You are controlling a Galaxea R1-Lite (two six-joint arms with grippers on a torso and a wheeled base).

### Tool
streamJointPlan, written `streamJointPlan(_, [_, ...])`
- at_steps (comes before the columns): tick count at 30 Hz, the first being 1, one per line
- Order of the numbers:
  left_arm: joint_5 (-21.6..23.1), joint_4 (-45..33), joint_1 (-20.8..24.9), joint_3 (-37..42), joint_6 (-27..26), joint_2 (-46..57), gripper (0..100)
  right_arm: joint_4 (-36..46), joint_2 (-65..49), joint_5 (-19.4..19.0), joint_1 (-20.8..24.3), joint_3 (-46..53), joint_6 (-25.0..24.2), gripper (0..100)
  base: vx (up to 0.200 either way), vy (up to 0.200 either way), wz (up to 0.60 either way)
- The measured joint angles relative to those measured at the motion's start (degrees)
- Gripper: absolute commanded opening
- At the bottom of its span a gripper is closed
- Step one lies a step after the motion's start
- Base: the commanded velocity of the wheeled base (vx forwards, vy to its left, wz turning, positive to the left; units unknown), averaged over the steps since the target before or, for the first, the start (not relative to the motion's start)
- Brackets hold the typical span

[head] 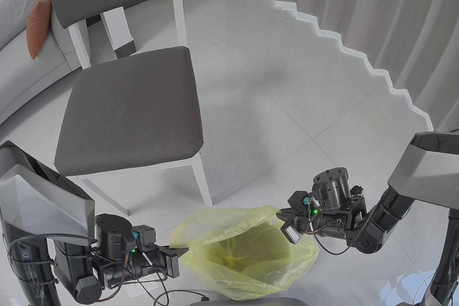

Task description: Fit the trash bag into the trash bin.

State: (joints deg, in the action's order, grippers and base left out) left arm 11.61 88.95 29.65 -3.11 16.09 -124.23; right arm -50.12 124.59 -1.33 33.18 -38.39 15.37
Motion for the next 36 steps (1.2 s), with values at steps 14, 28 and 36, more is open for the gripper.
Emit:
streamJointPlan(14, [-0.01,0.0,-1.15,-5.62,0.11,-3.49,0,3.18,-1.51,0.02,-0.78,-1.02,0.3,0,0.0,0.0,0.0])
streamJointPlan(28, [0.32,0.02,-3.57,-10.29,0.33,-8.79,0,4.17,6.36,0.02,-1.63,-7.78,3.75,0,0.0,0.0,0.0])
streamJointPlan(36, [0.66,0.02,-3.06,-11.17,0.41,-10.93,0,3.61,7.52,0.0,-4.33,-6.57,7.18,100,0.0,0.0,0.0])
